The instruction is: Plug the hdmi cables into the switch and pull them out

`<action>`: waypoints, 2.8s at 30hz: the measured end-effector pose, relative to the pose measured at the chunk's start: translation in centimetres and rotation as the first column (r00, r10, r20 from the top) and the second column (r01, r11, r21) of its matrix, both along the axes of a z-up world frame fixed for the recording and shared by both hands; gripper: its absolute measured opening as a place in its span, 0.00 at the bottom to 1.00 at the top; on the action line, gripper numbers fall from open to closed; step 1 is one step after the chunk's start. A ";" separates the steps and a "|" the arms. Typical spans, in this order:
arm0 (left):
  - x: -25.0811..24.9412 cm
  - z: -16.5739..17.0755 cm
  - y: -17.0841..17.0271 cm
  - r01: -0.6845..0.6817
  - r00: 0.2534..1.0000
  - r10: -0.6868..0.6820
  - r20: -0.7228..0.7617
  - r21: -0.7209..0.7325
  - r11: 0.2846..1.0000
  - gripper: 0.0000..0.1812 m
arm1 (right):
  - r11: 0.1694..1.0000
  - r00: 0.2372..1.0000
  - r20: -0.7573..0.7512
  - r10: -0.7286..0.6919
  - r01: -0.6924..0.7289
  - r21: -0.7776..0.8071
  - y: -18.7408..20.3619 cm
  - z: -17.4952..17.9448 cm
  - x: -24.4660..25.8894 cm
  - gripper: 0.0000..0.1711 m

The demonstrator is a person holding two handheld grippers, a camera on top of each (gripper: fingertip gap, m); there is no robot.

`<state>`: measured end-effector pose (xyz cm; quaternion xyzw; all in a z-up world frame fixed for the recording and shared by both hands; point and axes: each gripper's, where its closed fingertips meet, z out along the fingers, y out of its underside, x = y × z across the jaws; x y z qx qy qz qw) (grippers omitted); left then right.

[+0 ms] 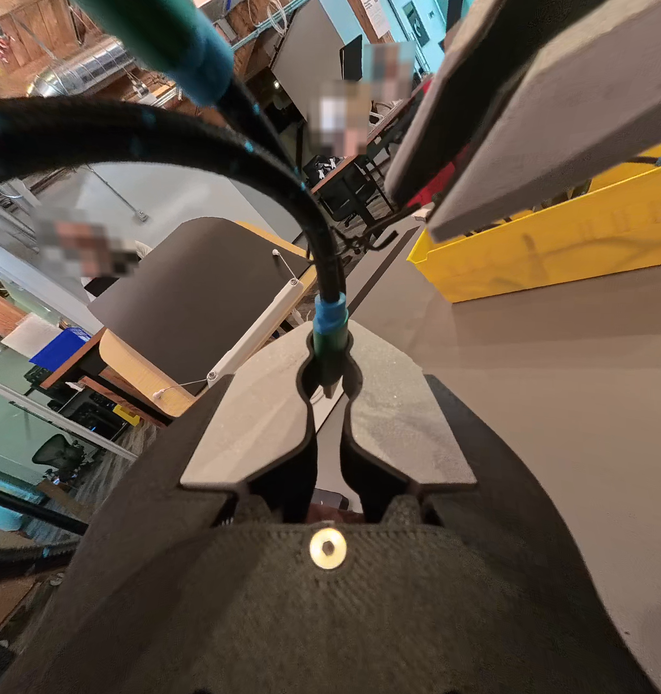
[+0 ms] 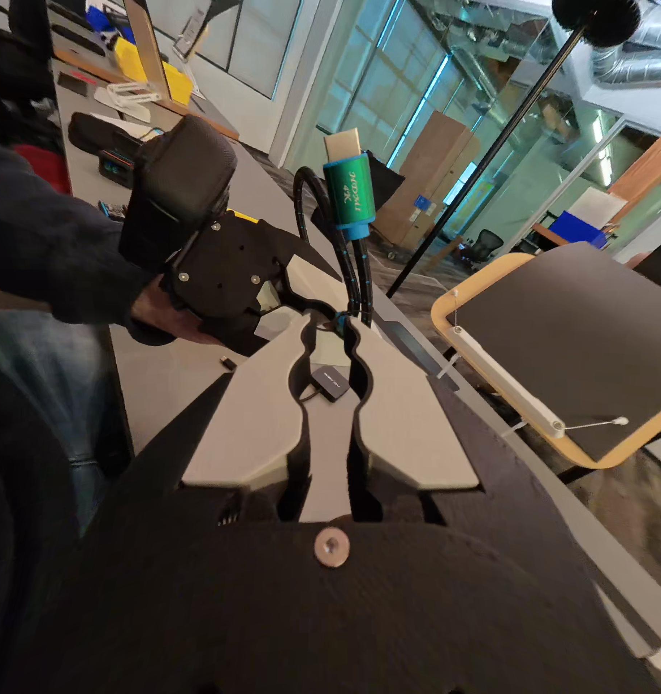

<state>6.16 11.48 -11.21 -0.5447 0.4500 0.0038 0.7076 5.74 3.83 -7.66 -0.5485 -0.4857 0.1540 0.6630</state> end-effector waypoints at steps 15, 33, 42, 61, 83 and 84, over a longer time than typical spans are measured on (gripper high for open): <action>0.0 -0.1 -0.1 -0.002 0.999 0.004 -0.039 0.058 0.998 0.04 | 0.938 0.955 -0.294 0.042 -0.139 -0.316 0.8 0.9 0.7 0.00; 0.5 -0.3 -0.4 0.044 0.998 -0.041 0.044 -0.080 0.996 0.04 | 0.895 0.962 -0.243 0.121 -0.212 -0.392 -0.5 -1.4 -1.0 0.00; -0.7 -2.2 1.8 -0.007 0.998 0.020 0.055 -0.223 0.975 0.04 | 0.845 0.927 -0.319 0.196 -0.325 -0.425 -2.3 0.1 -1.1 0.00; -1.7 -4.6 3.1 0.071 0.997 -0.048 0.064 -0.420 0.905 0.04 | 0.821 0.890 -0.012 -0.456 0.415 -0.392 4.4 -1.3 24.0 0.00; 0.9 -8.1 0.8 0.227 0.969 -0.237 0.065 -0.609 0.760 0.04 | 0.660 0.825 0.201 -0.529 0.548 -0.514 6.3 -8.5 28.7 0.18; 1.1 -8.1 0.4 0.247 0.963 -0.258 0.074 -0.619 0.746 0.04 | 0.720 0.871 0.136 -0.471 0.469 -0.512 6.3 -6.9 26.1 0.19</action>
